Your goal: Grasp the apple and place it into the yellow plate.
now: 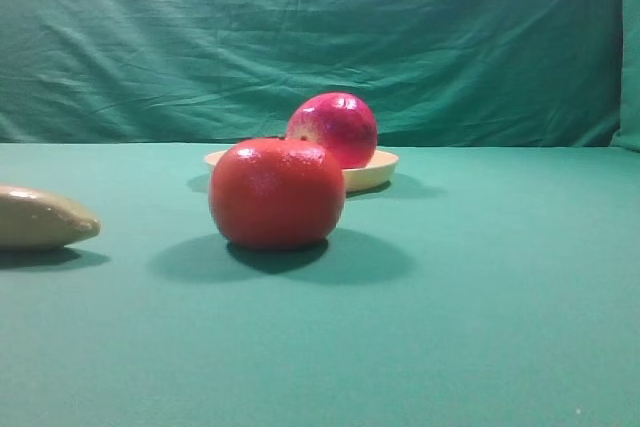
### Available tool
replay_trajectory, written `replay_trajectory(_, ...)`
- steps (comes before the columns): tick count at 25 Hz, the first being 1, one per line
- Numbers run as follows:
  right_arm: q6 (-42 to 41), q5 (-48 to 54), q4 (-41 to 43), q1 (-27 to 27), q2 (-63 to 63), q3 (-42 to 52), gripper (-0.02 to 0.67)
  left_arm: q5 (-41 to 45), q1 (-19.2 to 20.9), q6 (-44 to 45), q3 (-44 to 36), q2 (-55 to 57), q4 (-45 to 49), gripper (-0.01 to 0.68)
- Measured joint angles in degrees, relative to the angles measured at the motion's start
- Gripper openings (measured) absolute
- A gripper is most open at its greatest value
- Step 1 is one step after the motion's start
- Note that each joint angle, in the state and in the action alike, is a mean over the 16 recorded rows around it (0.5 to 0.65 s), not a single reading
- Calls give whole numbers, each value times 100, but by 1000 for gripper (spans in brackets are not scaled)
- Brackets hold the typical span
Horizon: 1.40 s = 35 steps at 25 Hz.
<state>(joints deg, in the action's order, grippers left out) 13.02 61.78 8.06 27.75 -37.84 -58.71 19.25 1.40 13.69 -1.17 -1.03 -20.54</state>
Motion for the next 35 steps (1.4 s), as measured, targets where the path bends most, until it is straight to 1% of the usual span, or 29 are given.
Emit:
replay_trajectory(4, 333, -363, 335, -98, 472, 511, 0, 0, 0, 0, 0, 0, 0, 157)
replay_trajectory(9, 379, -1032, 491, -314, 1154, 1283, 0, 0, 0, 0, 0, 0, 0, 157)
replay_trajectory(17, 214, -2412, 520, -885, 2239, 2838, 0, 0, 0, 0, 0, 0, 0, 157)
replay_trajectory(24, 151, -3396, 521, -1457, 2969, 4287, 0, 0, 0, 0, 0, 0, 0, 157)
replay_trajectory(30, 131, -3879, 438, -1850, 3465, 5283, 0, 0, 0, 0, 0, 0, 0, 157)
replay_trajectory(35, 114, -4025, 298, -2054, 3712, 5759, 0, 0, 0, 0, 0, 0, 0, 157)
